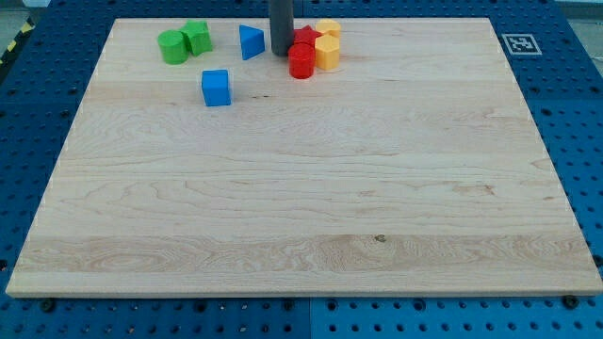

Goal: Place the blue triangle diagonal to the blue cube

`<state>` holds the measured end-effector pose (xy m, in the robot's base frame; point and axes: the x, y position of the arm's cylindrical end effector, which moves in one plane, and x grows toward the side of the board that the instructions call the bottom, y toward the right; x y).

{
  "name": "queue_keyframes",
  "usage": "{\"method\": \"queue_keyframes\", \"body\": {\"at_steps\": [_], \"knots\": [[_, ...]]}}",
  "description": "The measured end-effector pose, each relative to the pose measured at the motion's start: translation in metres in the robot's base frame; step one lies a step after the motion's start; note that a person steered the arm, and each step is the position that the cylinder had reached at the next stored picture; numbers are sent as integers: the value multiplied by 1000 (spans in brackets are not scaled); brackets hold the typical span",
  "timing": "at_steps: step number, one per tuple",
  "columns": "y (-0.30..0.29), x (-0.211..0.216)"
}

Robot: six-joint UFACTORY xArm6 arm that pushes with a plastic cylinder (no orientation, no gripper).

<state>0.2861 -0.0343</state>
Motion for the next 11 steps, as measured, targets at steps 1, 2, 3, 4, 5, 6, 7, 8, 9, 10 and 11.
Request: {"method": "queue_keyframes", "body": {"at_steps": [1, 2, 3, 4, 5, 6, 7, 8, 9, 10, 11], "knots": [[-15, 6], [-17, -40], [-17, -68], [-31, -86], [-56, -87], [-63, -54], [-58, -38], [-57, -23], [-57, 5], [-57, 30], [-58, 4]]}}
